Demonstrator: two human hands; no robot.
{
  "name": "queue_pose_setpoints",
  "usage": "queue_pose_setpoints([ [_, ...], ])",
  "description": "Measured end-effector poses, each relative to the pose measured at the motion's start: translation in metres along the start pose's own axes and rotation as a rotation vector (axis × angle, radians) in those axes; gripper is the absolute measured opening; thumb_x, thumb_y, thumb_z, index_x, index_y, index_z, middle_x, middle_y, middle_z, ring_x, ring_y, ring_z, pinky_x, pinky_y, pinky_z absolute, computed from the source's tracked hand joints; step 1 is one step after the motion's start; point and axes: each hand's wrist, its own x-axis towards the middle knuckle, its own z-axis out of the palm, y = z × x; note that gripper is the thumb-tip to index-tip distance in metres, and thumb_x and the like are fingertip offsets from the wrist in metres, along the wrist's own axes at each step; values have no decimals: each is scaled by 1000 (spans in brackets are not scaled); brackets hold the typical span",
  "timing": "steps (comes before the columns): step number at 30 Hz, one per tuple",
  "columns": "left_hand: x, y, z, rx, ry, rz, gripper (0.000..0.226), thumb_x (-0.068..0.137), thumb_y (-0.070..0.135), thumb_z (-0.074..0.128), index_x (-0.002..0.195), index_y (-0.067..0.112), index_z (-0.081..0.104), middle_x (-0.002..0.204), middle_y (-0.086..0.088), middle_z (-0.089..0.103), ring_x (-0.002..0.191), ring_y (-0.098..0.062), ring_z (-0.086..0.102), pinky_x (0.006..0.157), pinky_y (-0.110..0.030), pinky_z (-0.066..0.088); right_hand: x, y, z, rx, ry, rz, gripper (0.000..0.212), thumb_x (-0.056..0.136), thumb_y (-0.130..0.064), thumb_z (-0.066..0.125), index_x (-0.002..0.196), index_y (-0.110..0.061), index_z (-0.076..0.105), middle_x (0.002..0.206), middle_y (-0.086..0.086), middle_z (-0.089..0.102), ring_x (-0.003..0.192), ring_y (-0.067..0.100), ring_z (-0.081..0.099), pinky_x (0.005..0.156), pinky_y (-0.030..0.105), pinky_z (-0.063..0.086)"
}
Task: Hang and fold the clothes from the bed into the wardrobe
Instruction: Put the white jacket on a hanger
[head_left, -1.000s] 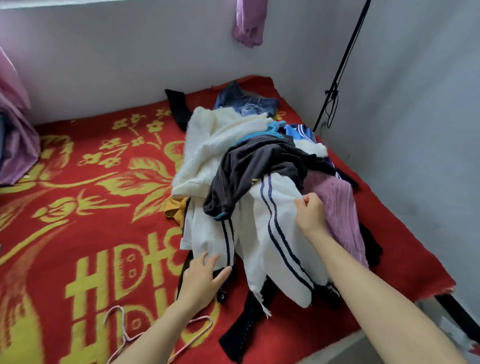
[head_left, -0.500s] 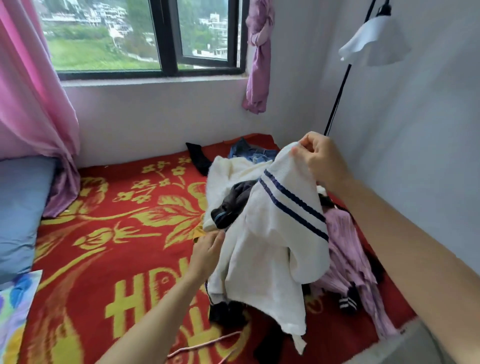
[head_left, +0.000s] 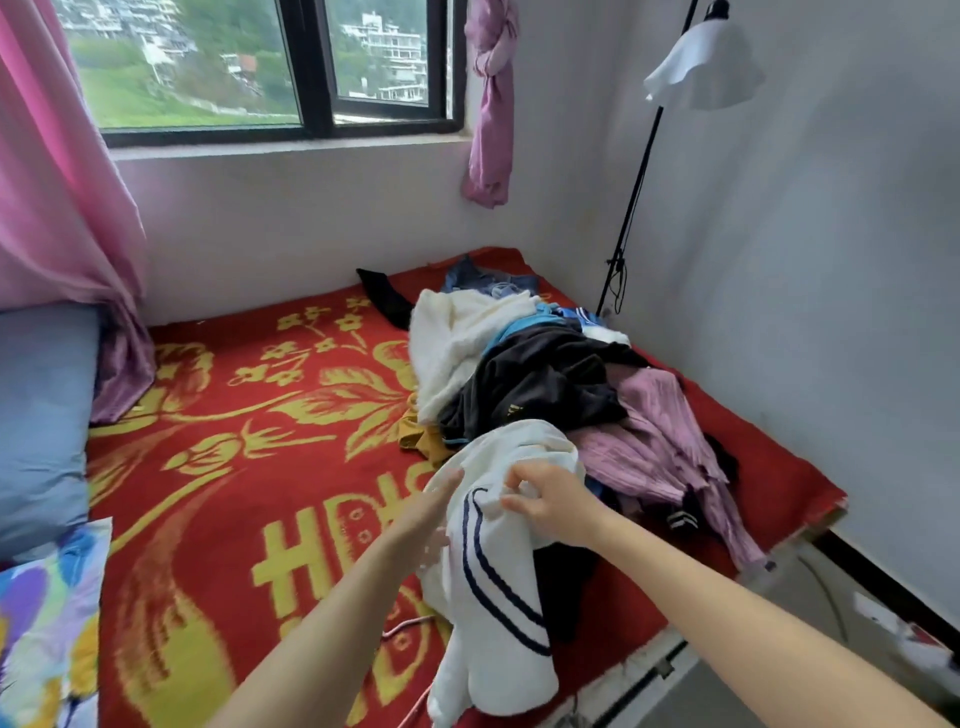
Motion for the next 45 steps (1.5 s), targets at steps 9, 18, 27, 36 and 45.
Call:
queue_pose_setpoints([
  [9,17,-3,37,299,110,-182,13,78,13,64,79,6,53,72,-9,63,72,-22,61,74,-36,50,-38,41,44,102,-6,-153,16,76,-38,55,75,-22,52,93,-8,61,122,4,42,99,19,30],
  [18,26,15,32,763,422,315,26,81,8,59,56,14,54,58,-4,44,54,-18,33,49,-26,24,-37,143,20,117,-75,346,40,91,-24,58,129,-15,53,121,-1,61,112,-3,53,92,16,39],
  [27,-59,80,-13,525,599,643,23,88,13,64,70,0,70,49,-8,48,44,-6,33,45,-19,24,6,184,57,-245,-117,502,88,87,-40,61,150,-23,2,155,9,12,140,27,22,106,40,31],
  [36,-119,63,-112,365,1065,710,10,87,14,64,79,13,69,51,30,56,53,12,48,57,-10,33,88,117,63,3,155,225,39,87,-3,51,124,-13,60,125,12,60,115,30,54,93,33,39],
  [45,-162,-24,-262,12,1481,567,32,89,22,62,95,-9,68,78,-26,64,75,-20,55,67,-28,38,152,-56,-4,435,77,-40,21,79,10,63,66,-7,61,47,-9,59,45,-4,53,50,12,43],
])
